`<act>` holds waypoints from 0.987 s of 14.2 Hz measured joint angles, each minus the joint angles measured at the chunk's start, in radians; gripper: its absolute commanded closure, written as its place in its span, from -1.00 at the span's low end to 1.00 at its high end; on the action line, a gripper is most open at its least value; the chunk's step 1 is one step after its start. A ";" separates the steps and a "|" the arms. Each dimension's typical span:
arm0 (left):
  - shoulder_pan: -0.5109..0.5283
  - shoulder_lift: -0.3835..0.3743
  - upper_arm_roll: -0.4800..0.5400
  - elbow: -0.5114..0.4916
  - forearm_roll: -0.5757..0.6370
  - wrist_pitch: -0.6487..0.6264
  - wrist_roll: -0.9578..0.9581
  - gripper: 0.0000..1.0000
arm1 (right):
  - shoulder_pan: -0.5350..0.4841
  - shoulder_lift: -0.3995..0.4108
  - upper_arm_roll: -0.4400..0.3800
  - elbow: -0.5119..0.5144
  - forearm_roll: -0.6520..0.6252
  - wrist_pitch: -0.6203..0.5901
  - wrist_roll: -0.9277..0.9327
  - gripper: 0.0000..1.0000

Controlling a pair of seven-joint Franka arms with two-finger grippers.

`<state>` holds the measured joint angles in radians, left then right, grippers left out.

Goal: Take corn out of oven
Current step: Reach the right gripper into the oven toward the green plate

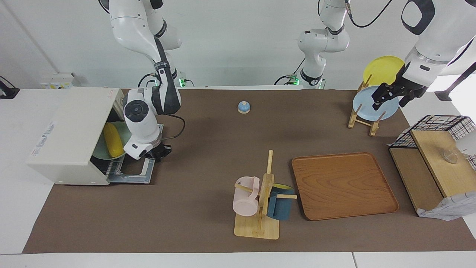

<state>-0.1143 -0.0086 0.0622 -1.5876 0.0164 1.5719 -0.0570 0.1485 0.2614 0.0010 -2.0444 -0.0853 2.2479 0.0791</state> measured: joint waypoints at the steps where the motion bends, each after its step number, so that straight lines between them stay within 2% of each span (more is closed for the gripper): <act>1: 0.000 0.000 0.000 0.000 0.000 0.000 0.000 -1.00 | 0.023 0.000 0.000 0.020 0.009 -0.012 0.020 0.70; 2: 0.000 0.000 0.000 0.000 0.000 0.000 0.000 -1.00 | 0.039 -0.002 -0.001 0.046 0.012 -0.046 0.036 0.45; 3: 0.000 0.000 0.000 0.000 0.000 0.000 0.000 -1.00 | 0.044 -0.009 -0.001 0.074 0.014 -0.096 0.045 0.06; 4: 0.000 0.000 0.000 0.000 0.000 0.000 0.000 -1.00 | 0.042 -0.024 -0.006 0.100 0.014 -0.165 0.048 -0.24; 5: 0.000 0.000 0.000 0.000 0.000 0.000 0.000 -1.00 | 0.036 -0.043 -0.016 0.115 0.014 -0.224 0.048 -0.30; 8: 0.000 0.000 0.000 0.000 0.000 0.000 0.000 -1.00 | -0.024 -0.097 -0.028 0.121 0.011 -0.349 0.048 -0.30; 14: 0.000 0.000 0.000 0.000 0.000 0.000 0.000 -1.00 | -0.130 -0.102 -0.030 0.098 0.009 -0.378 0.037 -0.24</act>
<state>-0.1143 -0.0086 0.0622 -1.5876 0.0164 1.5716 -0.0569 0.0185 0.1594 -0.0290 -1.9462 -0.0762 1.8704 0.1156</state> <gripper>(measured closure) 0.000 0.348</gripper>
